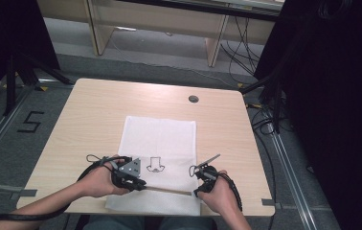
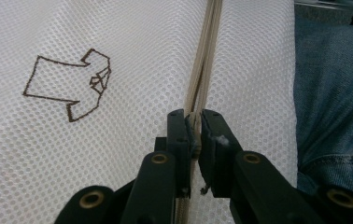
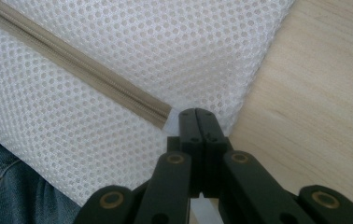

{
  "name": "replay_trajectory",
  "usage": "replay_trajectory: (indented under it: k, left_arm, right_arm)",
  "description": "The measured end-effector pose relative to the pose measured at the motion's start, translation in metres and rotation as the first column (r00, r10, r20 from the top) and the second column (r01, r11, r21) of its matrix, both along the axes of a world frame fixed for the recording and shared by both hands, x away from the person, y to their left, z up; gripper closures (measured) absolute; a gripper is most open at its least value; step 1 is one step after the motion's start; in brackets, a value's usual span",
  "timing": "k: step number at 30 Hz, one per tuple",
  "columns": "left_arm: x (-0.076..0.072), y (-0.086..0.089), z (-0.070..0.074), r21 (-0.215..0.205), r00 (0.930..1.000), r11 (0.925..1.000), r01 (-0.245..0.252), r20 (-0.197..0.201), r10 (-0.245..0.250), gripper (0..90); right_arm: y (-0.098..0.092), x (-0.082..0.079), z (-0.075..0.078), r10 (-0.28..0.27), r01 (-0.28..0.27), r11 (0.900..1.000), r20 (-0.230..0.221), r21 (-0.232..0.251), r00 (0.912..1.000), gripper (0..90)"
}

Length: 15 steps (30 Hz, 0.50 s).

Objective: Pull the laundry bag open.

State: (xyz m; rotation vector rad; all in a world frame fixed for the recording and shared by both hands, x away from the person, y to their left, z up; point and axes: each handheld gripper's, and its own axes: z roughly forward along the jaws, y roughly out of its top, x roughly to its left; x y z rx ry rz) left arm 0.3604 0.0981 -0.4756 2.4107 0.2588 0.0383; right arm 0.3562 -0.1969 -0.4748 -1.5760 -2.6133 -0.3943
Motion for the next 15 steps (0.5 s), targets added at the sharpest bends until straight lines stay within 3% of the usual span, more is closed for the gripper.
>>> replay_trajectory:
  k: [5,8,9,15]
  left_arm:
    - [-0.0002,0.0014,-0.0008,-0.009,1.0000,1.0000,-0.003,-0.003,0.003,82.1]
    - [0.0002,0.0038,-0.0014,0.023,0.9998,0.9997,0.012,0.015,-0.013,82.1]
    - [-0.0005,0.0041,-0.0024,-0.001,1.0000,1.0000,0.001,0.002,-0.001,82.1]
    - [-0.0002,0.0046,-0.0017,0.002,1.0000,1.0000,0.004,0.003,-0.004,82.1]
  right_arm:
    - [0.0003,-0.0002,0.0001,-0.003,0.003,1.000,-0.001,-0.003,1.0000,90.0]
    - [0.0003,-0.0002,0.0001,-0.002,0.002,1.000,0.000,-0.004,1.0000,90.0]
    - [0.0003,-0.0002,0.0001,-0.002,0.002,1.000,-0.001,-0.003,1.0000,90.0]
    - [0.0004,-0.0001,0.0001,-0.002,0.002,1.000,0.000,-0.004,1.0000,90.0]
